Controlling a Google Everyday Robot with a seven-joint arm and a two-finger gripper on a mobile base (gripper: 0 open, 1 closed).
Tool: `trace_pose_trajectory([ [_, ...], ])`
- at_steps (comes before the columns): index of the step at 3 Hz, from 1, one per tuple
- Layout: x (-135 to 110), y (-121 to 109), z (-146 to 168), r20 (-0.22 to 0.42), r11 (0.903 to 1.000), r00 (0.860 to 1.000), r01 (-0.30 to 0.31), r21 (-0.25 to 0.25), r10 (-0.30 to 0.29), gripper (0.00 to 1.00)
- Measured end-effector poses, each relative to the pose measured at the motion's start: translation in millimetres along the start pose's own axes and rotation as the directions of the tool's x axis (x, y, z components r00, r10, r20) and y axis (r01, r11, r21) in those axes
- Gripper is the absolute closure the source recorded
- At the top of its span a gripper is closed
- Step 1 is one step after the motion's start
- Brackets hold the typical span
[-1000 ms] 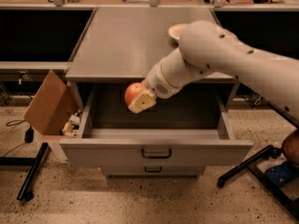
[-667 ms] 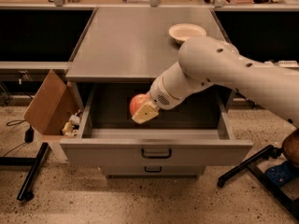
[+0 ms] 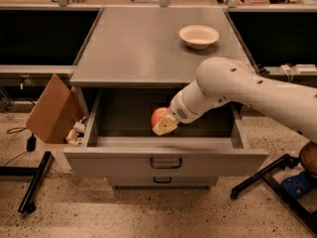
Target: Place apple into top drawer
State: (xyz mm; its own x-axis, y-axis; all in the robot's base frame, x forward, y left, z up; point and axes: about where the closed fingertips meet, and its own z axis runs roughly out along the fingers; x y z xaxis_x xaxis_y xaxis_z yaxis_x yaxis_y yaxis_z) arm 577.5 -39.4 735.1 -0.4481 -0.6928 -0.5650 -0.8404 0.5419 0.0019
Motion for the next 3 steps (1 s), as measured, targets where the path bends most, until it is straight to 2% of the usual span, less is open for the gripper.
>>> trace_pose_trajectory([
  [1, 21, -18, 21, -0.014, 0.9983, 0.998, -0.058, 0.006, 0.058, 1.00],
  [2, 42, -27, 40, -0.033, 0.9949, 0.994, -0.101, 0.006, 0.101, 1.00],
  [3, 58, -36, 55, -0.033, 0.9889, 0.988, -0.149, 0.004, 0.149, 0.73],
])
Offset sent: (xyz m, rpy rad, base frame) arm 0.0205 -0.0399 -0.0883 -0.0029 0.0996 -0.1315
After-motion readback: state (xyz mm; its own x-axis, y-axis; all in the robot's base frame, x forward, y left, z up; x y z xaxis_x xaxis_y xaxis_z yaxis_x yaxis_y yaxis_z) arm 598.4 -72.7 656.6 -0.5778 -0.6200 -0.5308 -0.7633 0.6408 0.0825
